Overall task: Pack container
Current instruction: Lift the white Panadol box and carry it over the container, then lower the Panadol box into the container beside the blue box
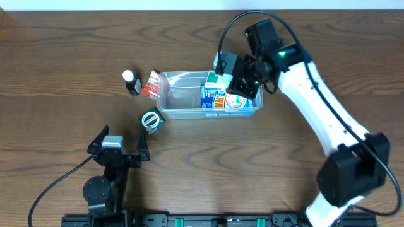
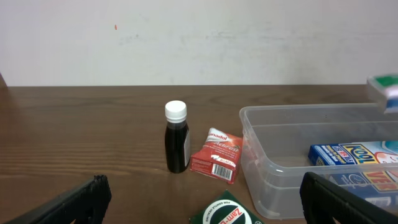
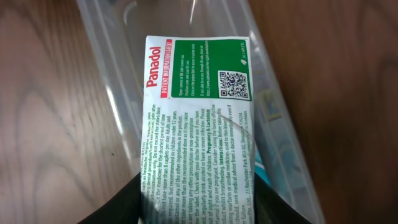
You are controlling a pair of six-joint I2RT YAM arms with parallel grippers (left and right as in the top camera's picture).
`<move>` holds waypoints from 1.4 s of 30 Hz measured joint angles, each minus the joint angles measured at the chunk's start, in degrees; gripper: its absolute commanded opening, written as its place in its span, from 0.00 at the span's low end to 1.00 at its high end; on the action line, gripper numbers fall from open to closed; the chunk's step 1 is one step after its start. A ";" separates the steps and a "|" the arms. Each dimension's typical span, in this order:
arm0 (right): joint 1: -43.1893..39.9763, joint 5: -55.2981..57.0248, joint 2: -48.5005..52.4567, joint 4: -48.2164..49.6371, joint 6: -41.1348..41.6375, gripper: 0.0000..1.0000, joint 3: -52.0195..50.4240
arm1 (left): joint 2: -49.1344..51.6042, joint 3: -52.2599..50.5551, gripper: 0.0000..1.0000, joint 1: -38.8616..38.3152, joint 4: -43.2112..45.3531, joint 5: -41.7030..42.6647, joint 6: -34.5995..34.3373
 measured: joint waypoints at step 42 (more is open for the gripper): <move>0.04 16.04 13.81 8.74 -1.55 0.56 -0.09 | 0.00 0.00 0.98 0.00 -0.02 0.00 0.00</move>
